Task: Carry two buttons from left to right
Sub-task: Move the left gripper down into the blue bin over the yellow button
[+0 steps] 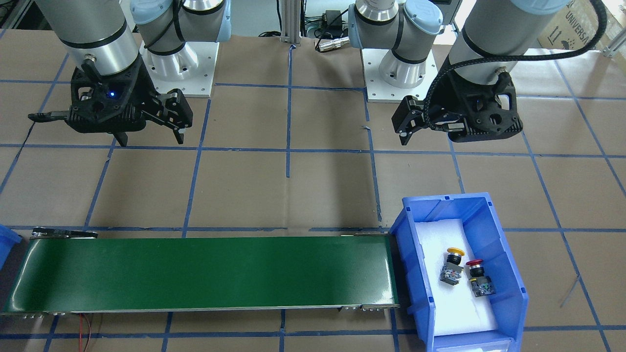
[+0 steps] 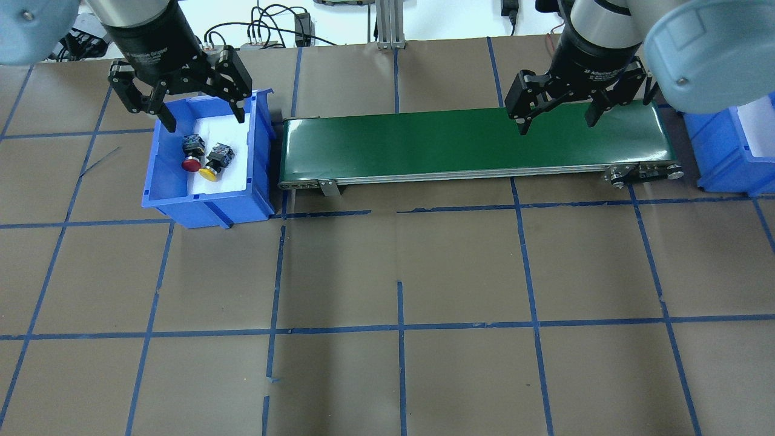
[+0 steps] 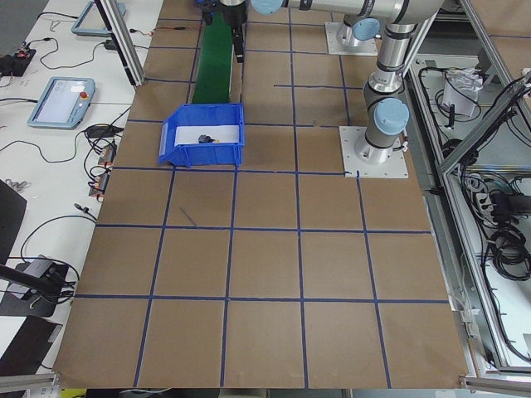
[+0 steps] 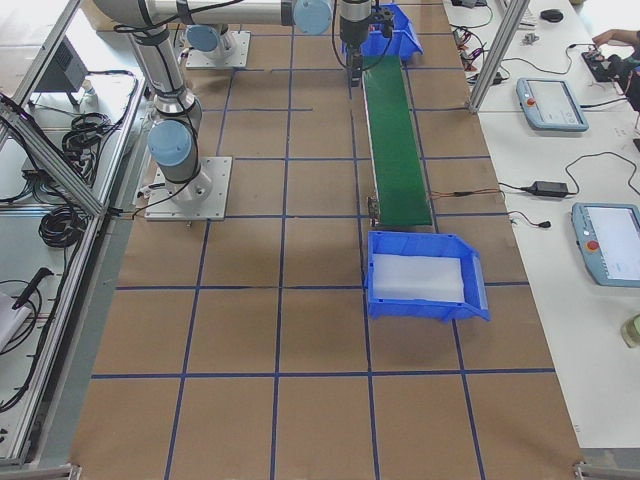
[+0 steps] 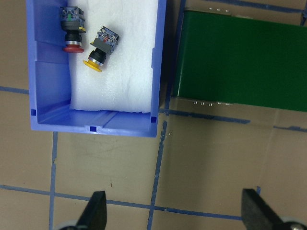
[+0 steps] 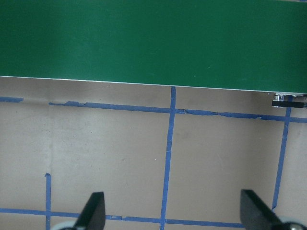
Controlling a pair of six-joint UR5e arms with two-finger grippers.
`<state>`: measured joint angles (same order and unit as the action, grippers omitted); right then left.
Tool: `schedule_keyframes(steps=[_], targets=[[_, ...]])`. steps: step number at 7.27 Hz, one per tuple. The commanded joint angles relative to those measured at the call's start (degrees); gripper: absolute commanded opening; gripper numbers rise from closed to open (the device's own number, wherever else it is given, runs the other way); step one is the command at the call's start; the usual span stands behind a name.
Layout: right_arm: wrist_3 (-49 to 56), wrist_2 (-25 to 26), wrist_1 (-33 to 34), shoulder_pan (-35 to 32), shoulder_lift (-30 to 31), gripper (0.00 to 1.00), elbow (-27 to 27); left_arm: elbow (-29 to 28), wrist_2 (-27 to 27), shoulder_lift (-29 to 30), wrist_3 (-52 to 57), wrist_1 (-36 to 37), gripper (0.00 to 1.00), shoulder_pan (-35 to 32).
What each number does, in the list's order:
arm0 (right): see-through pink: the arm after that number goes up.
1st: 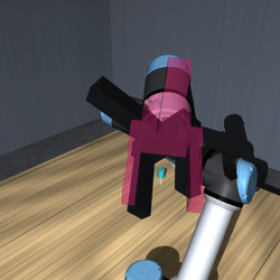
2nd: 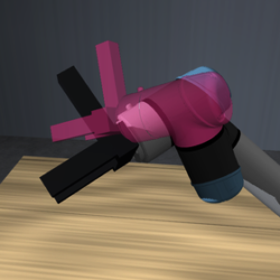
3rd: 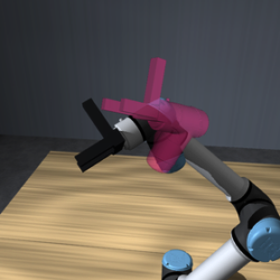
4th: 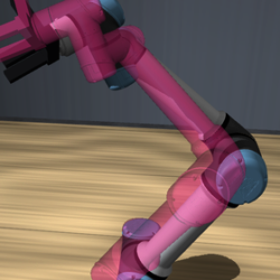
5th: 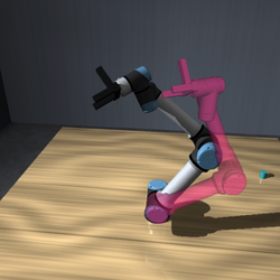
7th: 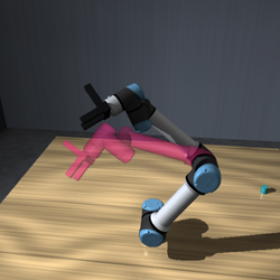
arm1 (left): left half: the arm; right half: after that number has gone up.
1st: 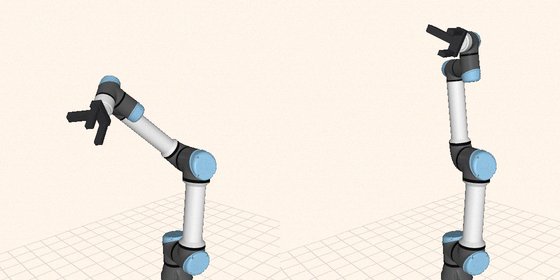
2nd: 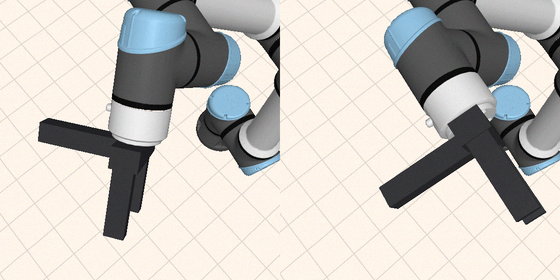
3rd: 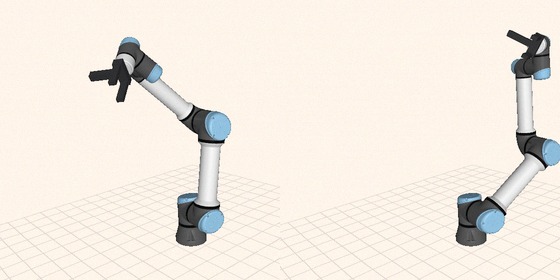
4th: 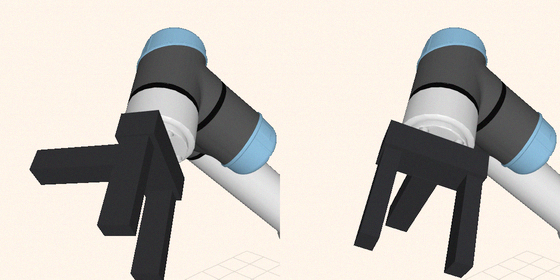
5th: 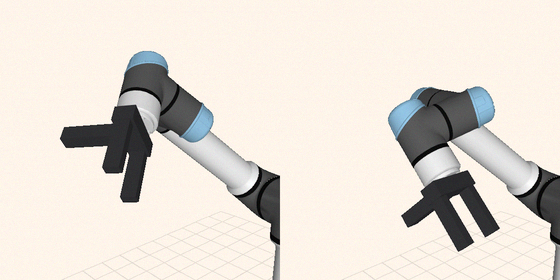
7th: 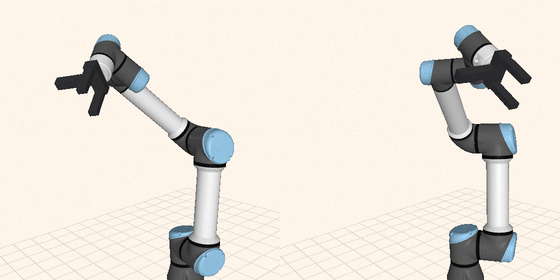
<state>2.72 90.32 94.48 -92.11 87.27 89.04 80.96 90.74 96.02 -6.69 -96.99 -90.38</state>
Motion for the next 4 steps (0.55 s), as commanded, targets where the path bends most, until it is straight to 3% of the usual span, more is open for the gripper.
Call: schedule_keyframes(steps=[1, 3, 4], targets=[[0.01, 0.03, 0.00, 0.00, 0.00, 1.00, 0.08, 3.32, -0.03, -1.71, 0.27, 1.97, 1.00, 0.29], [0.01, 0.03, 0.00, 0.00, 0.00, 1.00, 0.00, 0.71, 0.05, 0.12, 3.06, 3.03, 1.00, 1.35], [0.01, -0.06, 0.09, 0.00, 0.09, 1.00, 0.08, -2.53, 0.49, 3.01, 10.05, 3.65, 1.00, 3.18]])
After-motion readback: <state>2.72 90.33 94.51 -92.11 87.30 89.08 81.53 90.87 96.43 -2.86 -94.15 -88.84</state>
